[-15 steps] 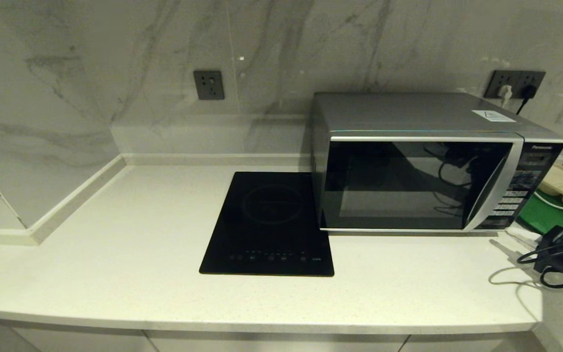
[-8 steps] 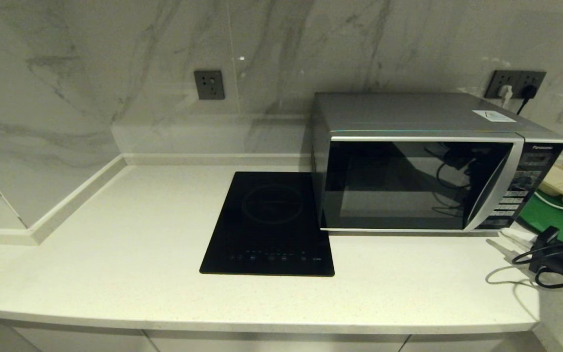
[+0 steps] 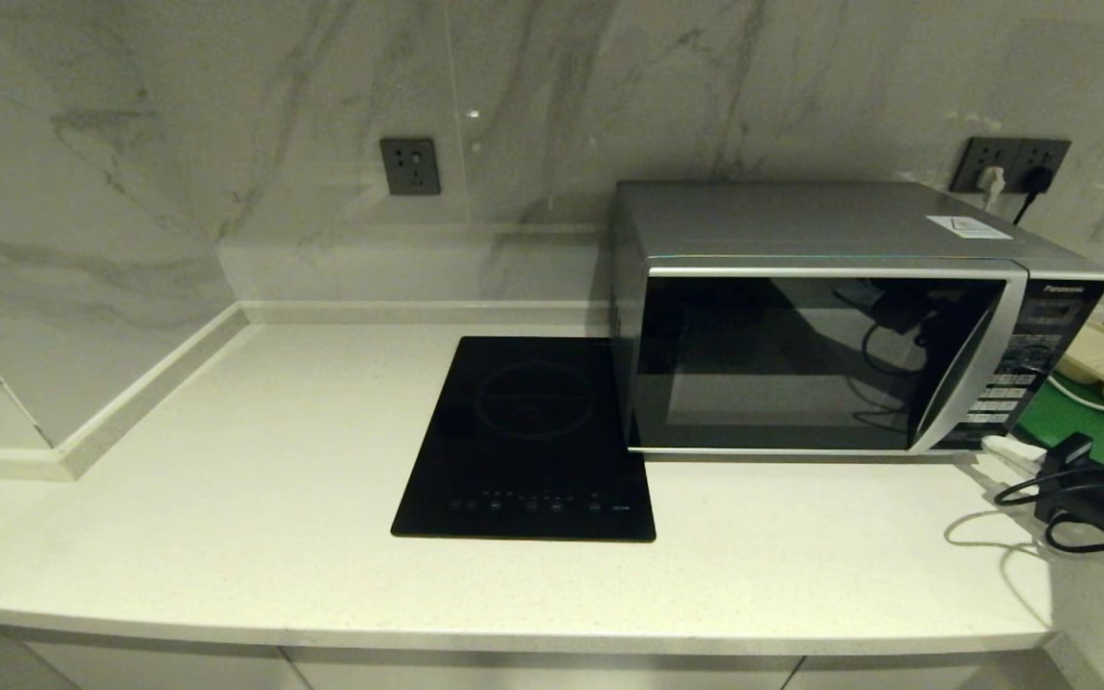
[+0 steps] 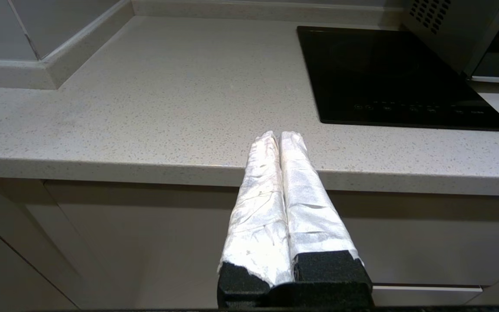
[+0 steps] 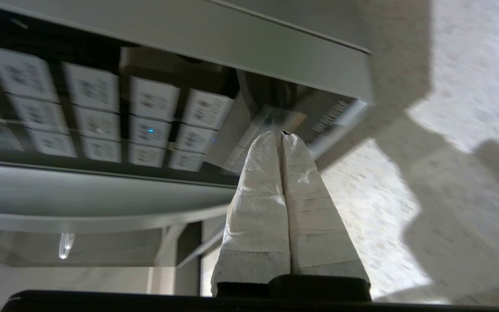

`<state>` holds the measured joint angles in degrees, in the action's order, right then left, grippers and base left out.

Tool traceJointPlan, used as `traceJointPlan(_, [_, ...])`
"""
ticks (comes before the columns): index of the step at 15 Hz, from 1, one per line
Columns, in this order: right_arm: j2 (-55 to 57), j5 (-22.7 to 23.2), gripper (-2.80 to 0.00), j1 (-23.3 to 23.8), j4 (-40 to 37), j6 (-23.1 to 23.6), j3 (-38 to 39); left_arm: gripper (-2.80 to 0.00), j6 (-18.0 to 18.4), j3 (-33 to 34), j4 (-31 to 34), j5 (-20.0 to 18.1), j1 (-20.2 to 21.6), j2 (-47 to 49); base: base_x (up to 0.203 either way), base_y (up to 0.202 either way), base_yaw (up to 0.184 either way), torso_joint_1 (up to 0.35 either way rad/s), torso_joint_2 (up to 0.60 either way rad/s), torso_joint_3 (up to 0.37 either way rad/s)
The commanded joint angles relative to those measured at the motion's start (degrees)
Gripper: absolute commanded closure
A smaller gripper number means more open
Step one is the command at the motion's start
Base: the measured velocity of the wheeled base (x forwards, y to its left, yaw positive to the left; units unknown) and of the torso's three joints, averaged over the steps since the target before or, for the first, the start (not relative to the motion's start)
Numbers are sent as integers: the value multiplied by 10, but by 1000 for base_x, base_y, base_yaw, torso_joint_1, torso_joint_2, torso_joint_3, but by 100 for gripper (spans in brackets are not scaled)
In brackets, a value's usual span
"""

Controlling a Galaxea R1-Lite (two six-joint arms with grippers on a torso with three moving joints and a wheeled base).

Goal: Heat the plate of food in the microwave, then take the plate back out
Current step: Open the microwave oven

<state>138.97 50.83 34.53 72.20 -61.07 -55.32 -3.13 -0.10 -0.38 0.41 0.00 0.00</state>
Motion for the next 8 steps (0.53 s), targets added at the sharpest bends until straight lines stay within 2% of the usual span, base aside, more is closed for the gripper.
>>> traceJointPlan(1, [0,3,0,-3,4,-14,-12,0,0,0,-1,0,0,0,0,0,0,0,0,0])
traceJointPlan(8, [10,3,0,-3,4,-18,-21,0,0,0,0,0,0,0,0,0,0,0,0,0])
